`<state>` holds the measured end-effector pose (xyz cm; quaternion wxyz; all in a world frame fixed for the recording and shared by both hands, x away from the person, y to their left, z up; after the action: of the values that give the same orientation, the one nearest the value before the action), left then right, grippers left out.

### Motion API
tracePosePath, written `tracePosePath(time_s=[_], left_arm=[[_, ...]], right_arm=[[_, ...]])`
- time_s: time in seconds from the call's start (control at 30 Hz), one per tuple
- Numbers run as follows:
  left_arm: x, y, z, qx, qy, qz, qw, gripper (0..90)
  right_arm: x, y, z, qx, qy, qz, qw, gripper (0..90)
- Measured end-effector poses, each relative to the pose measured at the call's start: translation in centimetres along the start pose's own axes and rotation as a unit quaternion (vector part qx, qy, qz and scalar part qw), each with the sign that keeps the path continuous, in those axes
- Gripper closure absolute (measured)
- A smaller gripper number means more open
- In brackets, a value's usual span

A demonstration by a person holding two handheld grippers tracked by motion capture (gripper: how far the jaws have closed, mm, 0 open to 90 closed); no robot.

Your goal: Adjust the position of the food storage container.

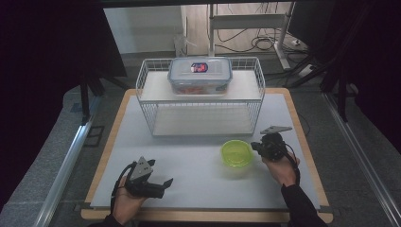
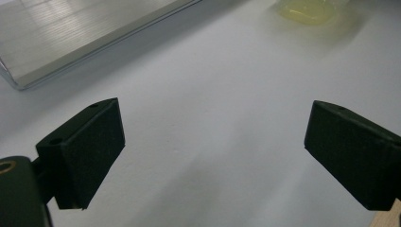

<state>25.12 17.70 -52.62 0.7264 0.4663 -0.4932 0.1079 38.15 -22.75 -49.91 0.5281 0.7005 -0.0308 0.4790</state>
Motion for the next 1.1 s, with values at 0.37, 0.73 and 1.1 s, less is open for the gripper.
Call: tracePosePath(time_s=[0.37, 0.73, 1.1], left_arm=[[0.0, -0.1, 0.1, -0.001, -0.001, -0.003, 1.0000, 5.5], [0.0, -0.1, 0.1, -0.004, -0.001, -0.004, 1.0000, 5.5], [-0.1, -0.1, 0.1, -0.005, -0.001, -0.005, 1.0000, 5.5]], right_arm=[[0.3, -0.2, -1.1, 0.004, 0.016, -0.005, 0.9998, 89.4], [0.3, -0.3, -2.9, 0.023, 0.030, -0.011, 0.9992, 89.4], [0.5, -1.1, -5.6, 0.054, 0.053, -0.022, 0.9969, 89.3]])
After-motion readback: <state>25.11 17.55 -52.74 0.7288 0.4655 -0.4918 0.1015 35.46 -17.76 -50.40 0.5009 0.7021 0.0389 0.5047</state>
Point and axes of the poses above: each handheld gripper's, and its own axes: y roughly backward along the jaws, x roughly out of its top, z roughly to its right, the point moved 2 cm from there along -y, roughly forward along the jaws, and after that the axes turned 5 degrees about y, right-handed, at the moved point
